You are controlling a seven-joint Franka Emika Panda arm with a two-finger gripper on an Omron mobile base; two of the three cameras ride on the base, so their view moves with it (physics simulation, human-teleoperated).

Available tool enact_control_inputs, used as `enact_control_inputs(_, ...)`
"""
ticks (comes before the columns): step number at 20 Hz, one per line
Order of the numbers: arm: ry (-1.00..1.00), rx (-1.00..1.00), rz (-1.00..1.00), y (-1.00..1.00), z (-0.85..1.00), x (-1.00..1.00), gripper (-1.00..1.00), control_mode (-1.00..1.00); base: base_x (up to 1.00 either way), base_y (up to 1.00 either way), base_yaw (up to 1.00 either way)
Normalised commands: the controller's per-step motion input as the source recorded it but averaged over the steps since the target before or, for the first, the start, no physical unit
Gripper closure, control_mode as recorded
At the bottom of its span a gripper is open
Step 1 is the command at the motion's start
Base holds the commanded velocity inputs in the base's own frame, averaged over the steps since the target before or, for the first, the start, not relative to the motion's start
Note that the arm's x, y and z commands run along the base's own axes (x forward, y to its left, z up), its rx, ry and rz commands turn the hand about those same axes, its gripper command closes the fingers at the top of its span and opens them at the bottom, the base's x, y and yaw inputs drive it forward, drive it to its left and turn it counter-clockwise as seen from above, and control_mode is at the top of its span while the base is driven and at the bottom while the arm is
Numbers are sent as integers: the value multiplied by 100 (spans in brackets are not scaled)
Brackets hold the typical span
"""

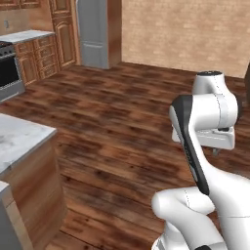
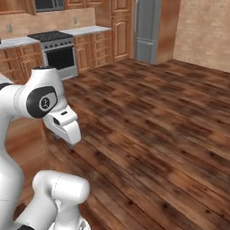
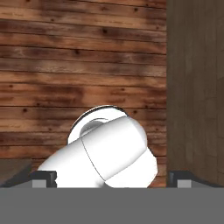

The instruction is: Move the hot dog bun to the plate on the dining table and place the condiment next to that plate. Then navigate to the fridge and take the sausage and place it on the plate as well.

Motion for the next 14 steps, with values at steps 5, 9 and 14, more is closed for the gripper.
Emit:
enact_control_inputs(5,0,0,0,0,0,0,-100,100,100,-73,38)
enact_control_inputs(9,0,0,0,0,0,0,-100,100,100,-68,39)
enact_control_inputs(14,0,0,0,0,0,0,-100,100,100,-60,42)
